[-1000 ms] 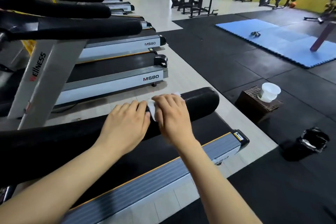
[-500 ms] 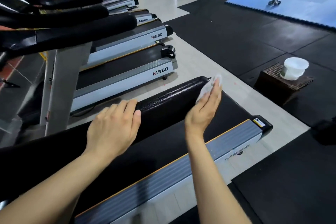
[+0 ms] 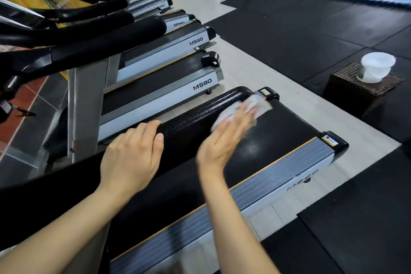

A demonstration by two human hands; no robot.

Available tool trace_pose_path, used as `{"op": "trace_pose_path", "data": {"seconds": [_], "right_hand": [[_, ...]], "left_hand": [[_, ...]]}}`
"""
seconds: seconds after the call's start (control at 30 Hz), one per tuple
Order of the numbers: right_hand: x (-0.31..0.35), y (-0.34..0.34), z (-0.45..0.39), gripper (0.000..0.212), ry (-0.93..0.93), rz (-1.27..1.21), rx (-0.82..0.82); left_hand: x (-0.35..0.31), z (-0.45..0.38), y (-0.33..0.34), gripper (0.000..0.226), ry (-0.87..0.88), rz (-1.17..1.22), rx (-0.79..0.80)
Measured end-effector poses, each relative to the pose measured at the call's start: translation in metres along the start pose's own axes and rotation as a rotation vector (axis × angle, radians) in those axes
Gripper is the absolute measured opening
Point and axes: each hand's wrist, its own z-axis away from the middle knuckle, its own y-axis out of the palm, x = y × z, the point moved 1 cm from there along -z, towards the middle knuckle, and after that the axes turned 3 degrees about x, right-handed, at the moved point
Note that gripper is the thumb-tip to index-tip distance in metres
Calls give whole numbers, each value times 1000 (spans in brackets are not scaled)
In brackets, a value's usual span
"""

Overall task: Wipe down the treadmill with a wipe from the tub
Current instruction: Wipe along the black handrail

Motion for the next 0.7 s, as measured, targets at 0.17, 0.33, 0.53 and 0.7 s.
{"op": "trace_pose_path", "data": {"seconds": [0.17,0.33,0.53,0.7], "right_hand": [[3,-2,61,53,-91,33,214],[-5,-5,-45,53,73,4,-92],[5,13,16,53,119,-56,-128],[24,39,143,65,-217,47,320]], "left_hand": [[2,1,0,46,16,9,-16],[5,-1,2,45,21,23,-14],[20,3,-1,51,124,112,68],[62,28,-2,56,280,99,86]]}}
